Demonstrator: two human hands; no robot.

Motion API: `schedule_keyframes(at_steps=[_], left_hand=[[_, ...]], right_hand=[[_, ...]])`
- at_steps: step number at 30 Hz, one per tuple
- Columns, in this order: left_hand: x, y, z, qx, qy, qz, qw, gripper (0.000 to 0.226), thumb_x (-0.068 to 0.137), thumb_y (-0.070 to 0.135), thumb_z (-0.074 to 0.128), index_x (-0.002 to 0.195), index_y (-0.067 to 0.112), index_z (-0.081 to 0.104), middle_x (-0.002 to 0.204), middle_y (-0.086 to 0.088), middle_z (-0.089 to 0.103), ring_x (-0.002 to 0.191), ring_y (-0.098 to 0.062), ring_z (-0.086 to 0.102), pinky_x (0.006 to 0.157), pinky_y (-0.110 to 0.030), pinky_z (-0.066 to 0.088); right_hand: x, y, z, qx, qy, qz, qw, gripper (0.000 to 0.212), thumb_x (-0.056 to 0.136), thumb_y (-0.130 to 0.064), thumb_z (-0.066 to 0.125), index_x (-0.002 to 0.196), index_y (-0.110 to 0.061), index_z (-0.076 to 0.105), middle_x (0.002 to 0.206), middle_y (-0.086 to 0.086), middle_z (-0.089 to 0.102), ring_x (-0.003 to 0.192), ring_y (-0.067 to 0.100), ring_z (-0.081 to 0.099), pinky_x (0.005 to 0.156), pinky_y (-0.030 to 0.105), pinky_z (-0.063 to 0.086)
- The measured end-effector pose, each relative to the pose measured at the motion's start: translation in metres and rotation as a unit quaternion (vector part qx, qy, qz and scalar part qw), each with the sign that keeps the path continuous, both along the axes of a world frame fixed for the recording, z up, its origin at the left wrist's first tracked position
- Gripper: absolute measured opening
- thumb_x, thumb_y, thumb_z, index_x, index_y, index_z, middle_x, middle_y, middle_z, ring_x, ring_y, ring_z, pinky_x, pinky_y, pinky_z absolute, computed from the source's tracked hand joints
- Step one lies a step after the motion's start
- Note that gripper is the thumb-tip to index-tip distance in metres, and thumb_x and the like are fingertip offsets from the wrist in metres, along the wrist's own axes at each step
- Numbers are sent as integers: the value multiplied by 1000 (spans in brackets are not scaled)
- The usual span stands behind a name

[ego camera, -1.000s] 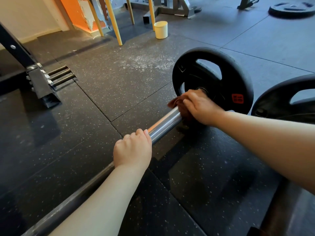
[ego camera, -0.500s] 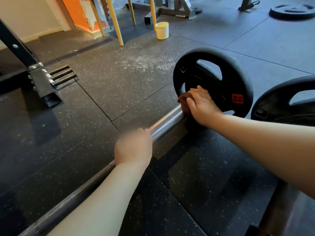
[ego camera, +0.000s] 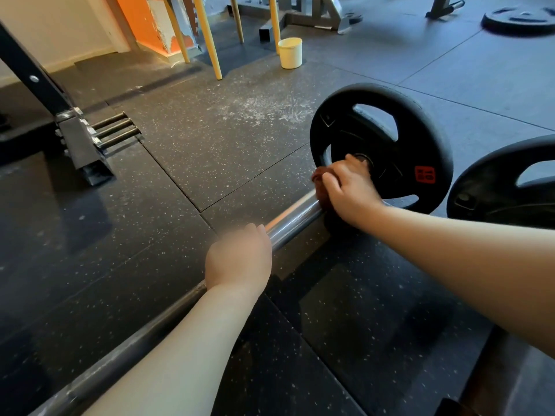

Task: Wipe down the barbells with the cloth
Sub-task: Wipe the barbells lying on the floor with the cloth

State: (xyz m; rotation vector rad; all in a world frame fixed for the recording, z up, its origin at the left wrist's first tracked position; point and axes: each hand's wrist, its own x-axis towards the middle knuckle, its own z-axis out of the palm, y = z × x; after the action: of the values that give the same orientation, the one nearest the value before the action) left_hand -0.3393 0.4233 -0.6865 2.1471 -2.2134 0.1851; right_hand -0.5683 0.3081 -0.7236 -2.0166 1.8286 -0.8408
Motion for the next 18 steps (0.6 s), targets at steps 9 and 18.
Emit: schedule_keyframes(at_steps=[9,18], left_hand=[[4,-1,-2,1,-12,-7,1000,43,108,37,19,106,20,58,86,6,59,71,-14,55,58,-29,48],[0,0,-3,3,-15,7,1000,50,108,38,15,104,19,61,88,2,66,75,-17,63,65,-34,55]], right_hand=[[-14,-10,17,-35,146,99,984,56,97,-60,28,107,-22,67,111,1,66,114,26,54,112,41,30],[36,41,-10,-79,51,146,985,38,105,-38,41,134,-20,58,134,0,60,138,23,41,124,48,16]])
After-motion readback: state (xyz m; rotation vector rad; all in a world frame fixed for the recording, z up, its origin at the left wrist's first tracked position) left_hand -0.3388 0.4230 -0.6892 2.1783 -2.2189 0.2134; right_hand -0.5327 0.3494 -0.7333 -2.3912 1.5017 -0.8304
